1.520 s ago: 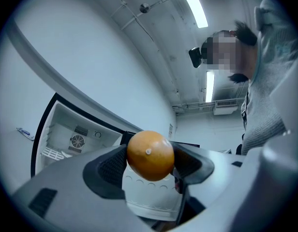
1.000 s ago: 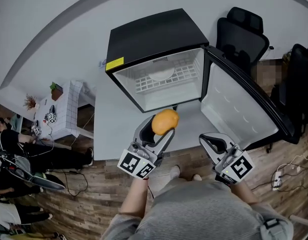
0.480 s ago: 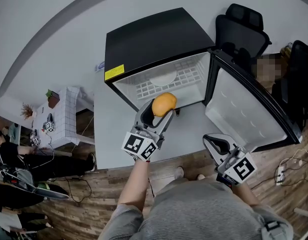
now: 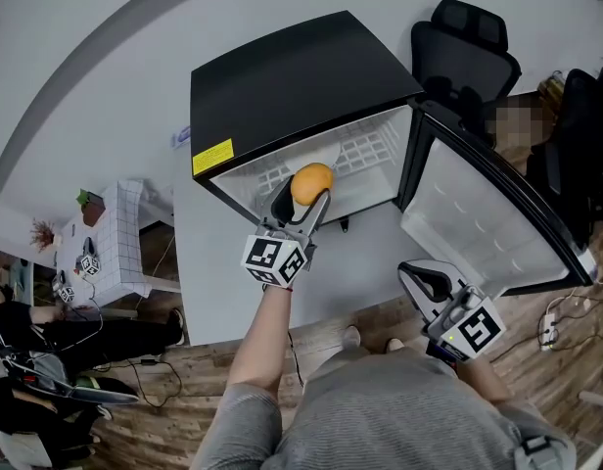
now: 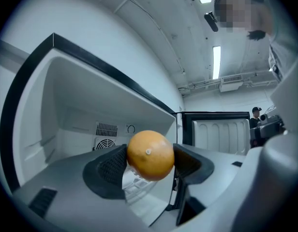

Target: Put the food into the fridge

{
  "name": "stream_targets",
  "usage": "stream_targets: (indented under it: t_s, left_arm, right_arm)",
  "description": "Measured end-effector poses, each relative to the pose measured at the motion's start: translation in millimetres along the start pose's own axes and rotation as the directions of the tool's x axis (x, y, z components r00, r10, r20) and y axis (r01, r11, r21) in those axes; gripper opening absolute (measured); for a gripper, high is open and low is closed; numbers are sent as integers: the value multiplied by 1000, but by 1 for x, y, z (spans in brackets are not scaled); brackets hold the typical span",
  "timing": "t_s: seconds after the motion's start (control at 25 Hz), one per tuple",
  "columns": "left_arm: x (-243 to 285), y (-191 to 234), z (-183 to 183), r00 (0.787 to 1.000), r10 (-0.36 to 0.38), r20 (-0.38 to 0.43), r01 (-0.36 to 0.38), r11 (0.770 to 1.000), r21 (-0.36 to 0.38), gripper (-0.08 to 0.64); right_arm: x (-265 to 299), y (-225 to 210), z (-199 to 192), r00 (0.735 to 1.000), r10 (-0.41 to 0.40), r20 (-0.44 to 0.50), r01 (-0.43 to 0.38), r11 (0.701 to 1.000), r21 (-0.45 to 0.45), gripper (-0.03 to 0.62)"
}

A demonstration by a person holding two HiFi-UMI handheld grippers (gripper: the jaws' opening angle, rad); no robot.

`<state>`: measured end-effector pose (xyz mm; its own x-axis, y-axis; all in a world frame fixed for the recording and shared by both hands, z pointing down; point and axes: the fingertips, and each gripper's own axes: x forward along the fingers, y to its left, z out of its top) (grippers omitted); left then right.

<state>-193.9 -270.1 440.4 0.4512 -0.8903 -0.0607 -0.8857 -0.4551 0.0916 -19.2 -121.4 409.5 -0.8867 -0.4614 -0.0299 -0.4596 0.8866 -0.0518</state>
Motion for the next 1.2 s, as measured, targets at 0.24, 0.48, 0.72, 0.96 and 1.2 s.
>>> stream_targets:
  t_s: [0.24, 0.48, 0.72, 0.96, 1.2]
  left_arm:
    - [17, 24, -16, 999, 26, -37, -25, 1000, 15, 308]
    - [32, 42, -21, 998, 37, -51, -35, 999, 27, 308]
    - [39, 57, -23, 997, 54, -57, -53, 998, 29, 308]
    - [45, 67, -30, 994, 67, -86, -64, 997, 40, 308]
    - [53, 74, -38, 988, 71, -133, -67, 997, 38, 308]
  right_arm:
    - [3, 0, -3, 1000, -14, -13, 14, 1000, -2, 12]
    - [4, -3, -7, 998, -51, -28, 51, 999, -12, 12]
    - [0, -6, -8, 996, -85, -41, 84, 996, -23, 12]
    - [-4, -11, -8, 993, -107, -45, 106, 994, -26, 12]
    - [-7, -13, -9, 992, -114, -46, 113, 993, -24, 12]
